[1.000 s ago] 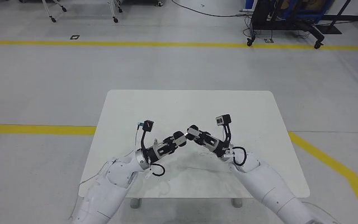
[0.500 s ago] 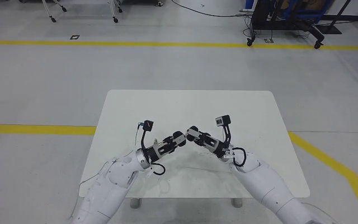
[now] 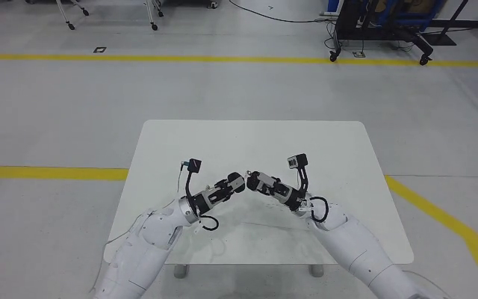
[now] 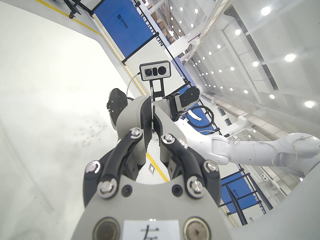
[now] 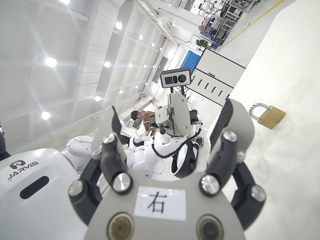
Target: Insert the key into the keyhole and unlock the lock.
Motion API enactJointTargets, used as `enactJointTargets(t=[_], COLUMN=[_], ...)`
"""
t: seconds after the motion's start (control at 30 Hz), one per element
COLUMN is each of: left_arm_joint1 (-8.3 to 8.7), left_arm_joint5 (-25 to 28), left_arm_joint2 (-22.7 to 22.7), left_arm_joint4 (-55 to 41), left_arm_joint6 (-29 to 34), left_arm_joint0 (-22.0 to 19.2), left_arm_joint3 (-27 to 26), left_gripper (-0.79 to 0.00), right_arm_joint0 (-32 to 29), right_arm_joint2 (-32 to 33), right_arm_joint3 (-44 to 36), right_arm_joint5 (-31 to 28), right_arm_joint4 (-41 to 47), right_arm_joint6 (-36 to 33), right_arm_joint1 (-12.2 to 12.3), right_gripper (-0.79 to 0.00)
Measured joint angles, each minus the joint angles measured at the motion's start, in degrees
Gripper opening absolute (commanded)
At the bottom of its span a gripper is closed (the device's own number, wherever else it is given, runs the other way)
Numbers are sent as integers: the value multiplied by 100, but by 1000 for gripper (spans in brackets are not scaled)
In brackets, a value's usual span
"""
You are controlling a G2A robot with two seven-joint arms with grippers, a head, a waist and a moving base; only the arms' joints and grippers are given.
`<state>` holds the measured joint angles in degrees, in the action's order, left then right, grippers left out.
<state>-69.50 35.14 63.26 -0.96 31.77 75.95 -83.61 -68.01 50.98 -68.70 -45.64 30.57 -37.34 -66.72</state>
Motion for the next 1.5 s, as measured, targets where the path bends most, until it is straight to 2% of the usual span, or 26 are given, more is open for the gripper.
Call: enactJointTargets(t=[0.27, 0.4, 0.47, 0.6, 0.67, 0.77, 0.8, 0.93, 1.0, 1.1, 1.4, 1.5], left_arm_joint1=[18, 87, 117, 177, 210, 250, 259, 288, 297, 310, 351, 362], left_arm_joint5=[16, 144, 141, 73, 38, 49, 61, 98, 120, 122, 128, 127], left_arm_joint2=[23, 161, 210, 156, 157, 142, 114, 27, -23, -81, -165, -218], left_arm_joint4=[275, 272, 233, -182, -302, -232, -208, 47, 111, 119, 119, 34], left_arm_joint6=[1, 317, 515, 1318, 1697, 2063, 2140, 2303, 2310, 2323, 2307, 2369], left_arm_joint0=[15, 134, 150, 119, 94, 83, 88, 93, 105, 116, 72, 45], left_arm_joint3=[-110, -275, -322, -377, -380, -428, -452, -490, -512, -530, -524, -511], left_gripper=[-785, -785, -785, -785, -785, -785, -785, -785, -785, -785, -785, -785], right_arm_joint0=[25, 107, 11, -222, -330, -456, -479, -501, -491, -462, -379, -363], right_arm_joint2=[19, 458, 766, 1303, 1463, 1600, 1616, 1609, 1588, 1547, 1445, 1384], right_arm_joint3=[16, 73, -4, -381, -564, -863, -961, -1166, -1219, -1271, -1261, -1260], right_arm_joint5=[40, 420, 419, 525, 578, 769, 876, 1131, 1209, 1294, 1478, 1520], right_arm_joint4=[-44, -655, -463, -493, -557, -751, -889, -1250, -1329, -1390, -1488, -1522], right_arm_joint6=[-39, -795, -1161, -2085, -2275, -2503, -2586, -2690, -2780, -2875, -3011, -3058], right_arm_joint1=[13, 216, 325, 552, 612, 683, 704, 739, 751, 761, 779, 780], right_gripper=[0, 0, 0, 0, -6, -145, -169, -443, -508, -560, -533, -566])
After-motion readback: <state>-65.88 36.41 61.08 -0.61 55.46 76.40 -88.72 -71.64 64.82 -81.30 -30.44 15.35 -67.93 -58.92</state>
